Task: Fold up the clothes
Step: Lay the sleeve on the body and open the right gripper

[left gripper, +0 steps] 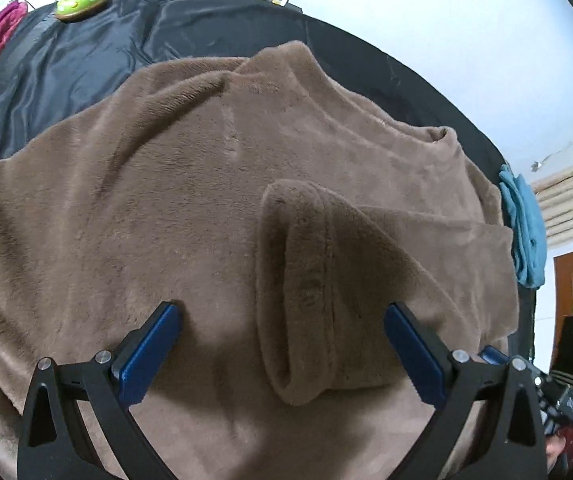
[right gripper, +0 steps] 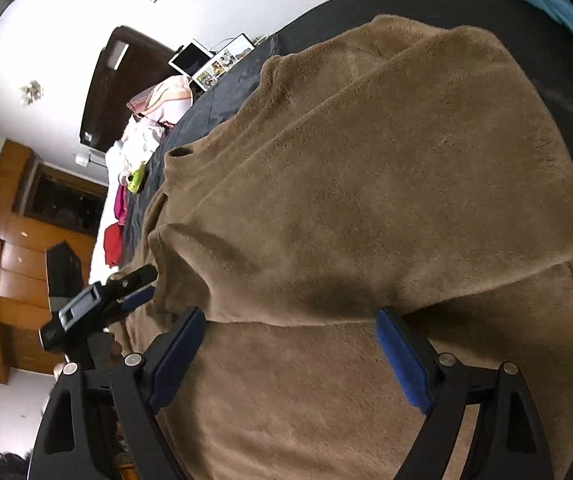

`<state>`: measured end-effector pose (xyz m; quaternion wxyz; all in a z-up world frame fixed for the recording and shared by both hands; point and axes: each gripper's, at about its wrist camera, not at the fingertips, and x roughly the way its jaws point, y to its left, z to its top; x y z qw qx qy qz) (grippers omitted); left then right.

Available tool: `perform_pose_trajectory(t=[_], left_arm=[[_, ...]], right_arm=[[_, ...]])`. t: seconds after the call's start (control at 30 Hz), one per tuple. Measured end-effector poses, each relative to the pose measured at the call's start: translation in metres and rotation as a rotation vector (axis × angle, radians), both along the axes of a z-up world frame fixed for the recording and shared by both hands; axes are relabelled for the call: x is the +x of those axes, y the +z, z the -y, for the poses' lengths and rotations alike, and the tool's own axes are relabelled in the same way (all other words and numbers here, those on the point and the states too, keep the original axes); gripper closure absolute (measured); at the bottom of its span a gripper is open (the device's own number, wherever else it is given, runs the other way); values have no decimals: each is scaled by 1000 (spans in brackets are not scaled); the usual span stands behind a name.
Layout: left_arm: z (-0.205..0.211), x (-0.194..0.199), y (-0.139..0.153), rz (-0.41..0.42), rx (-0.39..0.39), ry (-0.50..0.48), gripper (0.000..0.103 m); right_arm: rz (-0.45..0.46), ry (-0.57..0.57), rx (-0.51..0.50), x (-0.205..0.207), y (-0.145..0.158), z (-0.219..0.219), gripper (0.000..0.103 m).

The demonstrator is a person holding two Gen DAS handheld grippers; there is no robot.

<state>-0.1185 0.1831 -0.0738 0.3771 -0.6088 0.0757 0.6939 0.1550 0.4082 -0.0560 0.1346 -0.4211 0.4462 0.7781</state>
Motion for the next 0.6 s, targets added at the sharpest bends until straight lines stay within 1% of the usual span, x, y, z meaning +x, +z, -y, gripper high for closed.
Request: perform_pose_trajectory(t=[0.07, 0.1, 0.13, 0.17, 0.2, 0.23, 0.3, 0.33, 0.43, 0.5, 0.53, 0.6], left_arm=[[-5, 4, 1, -51, -25, -17, 12], [-7, 5, 2, -69, -33, -26, 25], [-7, 7, 4, -82, -39, -35, 41], [-7, 6, 5, -77, -34, -43, 51], [-4, 5, 6, -53, -17, -45, 69], [-1, 2, 7, -25, 2, -45, 78], [9, -3, 15, -10, 38, -42, 85], [14, -5, 20, -14, 48, -41, 86], [32, -16, 38, -101, 38, -16, 89], [43, -26, 46, -133, 36, 3, 89], [47, -31, 48, -141, 33, 10, 89], [50, -37, 43, -111, 27, 12, 89]], right_arm=[[10, 11, 30, -1, 4, 2, 14], [11, 12, 38, -1, 6, 3, 14], [12, 8, 41, 0, 6, 2, 14], [13, 2, 44, 0, 7, 2, 14], [14, -4, 48, 1, 8, 1, 14], [17, -10, 55, 2, 9, -1, 14], [34, -24, 86, 7, 13, -5, 14], [44, -32, 104, 9, 15, -7, 14], [75, -47, 157, 12, 20, -15, 14], [87, -54, 183, 14, 23, -19, 14], [92, -58, 196, 15, 24, -21, 14], [104, -58, 222, 14, 25, -22, 14]])
